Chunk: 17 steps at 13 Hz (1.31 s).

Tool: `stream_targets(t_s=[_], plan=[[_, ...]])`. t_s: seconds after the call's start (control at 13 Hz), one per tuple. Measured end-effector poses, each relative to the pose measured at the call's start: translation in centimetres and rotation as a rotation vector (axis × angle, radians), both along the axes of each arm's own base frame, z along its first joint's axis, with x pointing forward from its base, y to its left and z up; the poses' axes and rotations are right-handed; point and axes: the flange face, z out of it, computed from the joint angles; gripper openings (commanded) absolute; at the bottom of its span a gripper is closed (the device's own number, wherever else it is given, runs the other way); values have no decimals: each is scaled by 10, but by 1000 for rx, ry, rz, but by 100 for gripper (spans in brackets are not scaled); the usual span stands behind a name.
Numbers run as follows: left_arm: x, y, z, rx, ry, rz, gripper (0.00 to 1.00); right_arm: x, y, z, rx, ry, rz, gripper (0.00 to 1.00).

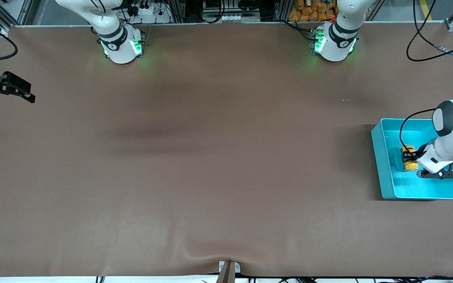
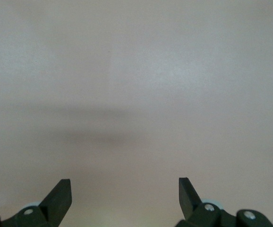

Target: Wind and store yellow beetle car

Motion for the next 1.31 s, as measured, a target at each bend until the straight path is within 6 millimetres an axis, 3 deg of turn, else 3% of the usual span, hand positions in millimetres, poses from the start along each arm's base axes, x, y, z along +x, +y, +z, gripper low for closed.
stream_targets(t_s=[0.39, 0.46, 0.54, 0.62, 1.08, 1.31], plan=[[0, 7, -4, -6, -8, 10, 8, 0, 0, 0, 0, 0, 0, 100], [2, 8, -4, -7, -13, 11, 30, 0, 0, 0, 0, 0, 0, 100], [4, 8, -5, -9, -21, 11, 81, 0, 0, 0, 0, 0, 0, 100], [6, 9, -5, -11, -26, 12, 100, 0, 0, 0, 0, 0, 0, 100], [11, 5, 0, -13, -43, 12, 100, 0, 0, 0, 0, 0, 0, 100], [19, 3, 19, -2, -78, 9, 100, 0, 0, 0, 0, 0, 0, 100]])
